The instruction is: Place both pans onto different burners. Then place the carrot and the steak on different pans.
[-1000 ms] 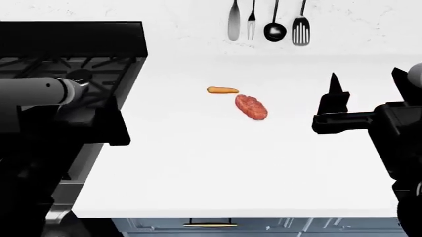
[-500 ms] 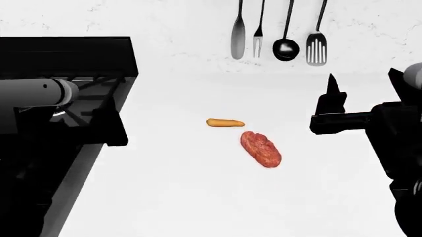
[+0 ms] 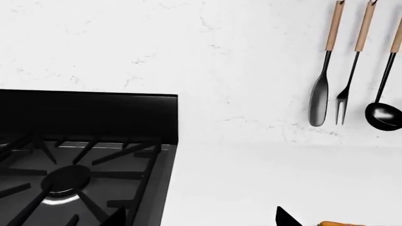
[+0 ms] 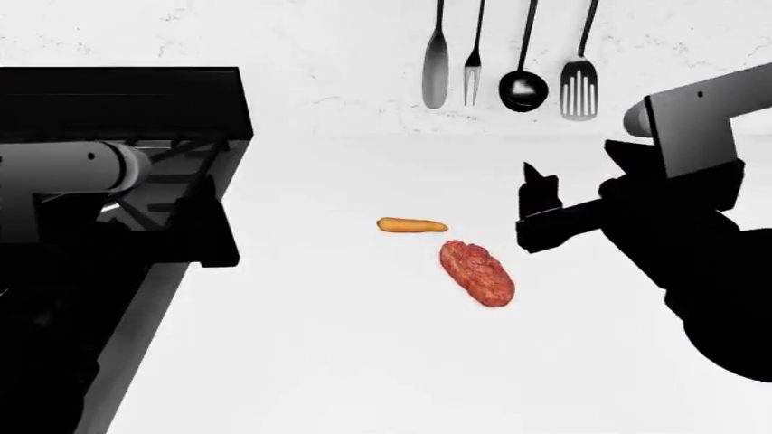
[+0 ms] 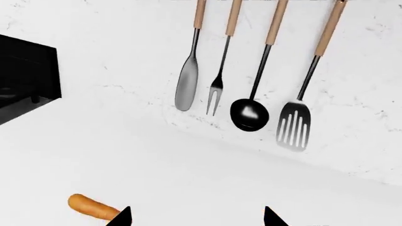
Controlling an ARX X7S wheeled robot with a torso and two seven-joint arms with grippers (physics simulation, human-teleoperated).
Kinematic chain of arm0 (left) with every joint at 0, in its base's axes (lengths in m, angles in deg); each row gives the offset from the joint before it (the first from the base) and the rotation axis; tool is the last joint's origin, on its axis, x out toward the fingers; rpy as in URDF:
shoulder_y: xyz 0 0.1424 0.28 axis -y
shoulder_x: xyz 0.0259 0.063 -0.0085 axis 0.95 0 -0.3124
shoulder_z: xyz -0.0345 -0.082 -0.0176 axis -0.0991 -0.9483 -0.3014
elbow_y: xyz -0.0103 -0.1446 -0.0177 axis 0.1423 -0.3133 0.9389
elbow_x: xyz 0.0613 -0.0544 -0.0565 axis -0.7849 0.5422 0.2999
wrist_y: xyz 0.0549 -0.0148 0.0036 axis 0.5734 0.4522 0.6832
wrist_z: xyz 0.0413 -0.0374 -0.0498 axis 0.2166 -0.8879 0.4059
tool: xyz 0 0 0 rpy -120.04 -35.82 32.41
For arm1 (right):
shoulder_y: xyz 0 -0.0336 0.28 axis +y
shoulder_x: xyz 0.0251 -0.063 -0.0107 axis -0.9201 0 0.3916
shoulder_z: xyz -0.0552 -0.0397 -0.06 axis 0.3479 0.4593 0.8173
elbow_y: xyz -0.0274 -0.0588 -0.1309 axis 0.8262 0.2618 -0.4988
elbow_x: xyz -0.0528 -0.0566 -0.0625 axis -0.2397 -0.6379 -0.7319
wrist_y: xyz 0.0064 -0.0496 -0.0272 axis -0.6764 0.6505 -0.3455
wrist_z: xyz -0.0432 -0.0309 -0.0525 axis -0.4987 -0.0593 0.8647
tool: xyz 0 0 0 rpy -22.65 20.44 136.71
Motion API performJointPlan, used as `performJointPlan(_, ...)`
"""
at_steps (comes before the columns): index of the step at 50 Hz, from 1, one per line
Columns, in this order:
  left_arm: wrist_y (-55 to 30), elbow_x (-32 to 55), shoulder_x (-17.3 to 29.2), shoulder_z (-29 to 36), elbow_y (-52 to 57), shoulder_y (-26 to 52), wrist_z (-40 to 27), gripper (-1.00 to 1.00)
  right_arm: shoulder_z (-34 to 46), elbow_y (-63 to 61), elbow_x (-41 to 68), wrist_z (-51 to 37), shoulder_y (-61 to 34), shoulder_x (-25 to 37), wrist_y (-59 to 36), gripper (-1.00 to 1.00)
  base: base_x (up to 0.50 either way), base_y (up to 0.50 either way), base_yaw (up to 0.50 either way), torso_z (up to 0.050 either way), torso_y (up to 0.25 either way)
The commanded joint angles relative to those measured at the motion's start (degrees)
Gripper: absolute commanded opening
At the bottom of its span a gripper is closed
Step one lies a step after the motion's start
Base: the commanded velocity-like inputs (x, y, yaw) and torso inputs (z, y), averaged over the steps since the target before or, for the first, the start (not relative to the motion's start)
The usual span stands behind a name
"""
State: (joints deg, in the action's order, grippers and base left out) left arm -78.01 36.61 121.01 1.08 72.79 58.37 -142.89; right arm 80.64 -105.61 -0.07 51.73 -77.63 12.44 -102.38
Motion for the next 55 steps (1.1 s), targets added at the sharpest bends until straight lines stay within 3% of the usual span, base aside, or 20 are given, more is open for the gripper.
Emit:
performJointPlan(1,-0.6,0.8,-0.3,0.9,-0.2,1.5,-0.6,1.0,9.6,11.2,-6.5,12.5,-4.9,-2.7,0.6,1.0,0.0,0.0,0.0,0.0,0.0)
performJointPlan(7,-0.6,0.7,-0.6,1.2,-0.5,1.4,-0.4,1.0,15.7,15.7,-12.6,19.6,-4.9,-3.8,3.9,1.0,0.0,0.0,0.0,0.0,0.0)
performJointPlan(18,-0.6,0.3,-0.7,1.5,-0.5,1.2,-0.4,1.0,20.4,19.1,-16.5,24.4,-3.5,-5.3,7.2,1.0,0.0,0.0,0.0,0.0,0.0)
performJointPlan(55,-0.2,0.1,-0.7,1.9,-0.9,1.4,-0.1,1.0,26.7,24.7,-21.3,28.0,1.7,-7.8,12.0,1.0,0.0,0.0,0.0,0.0,0.0)
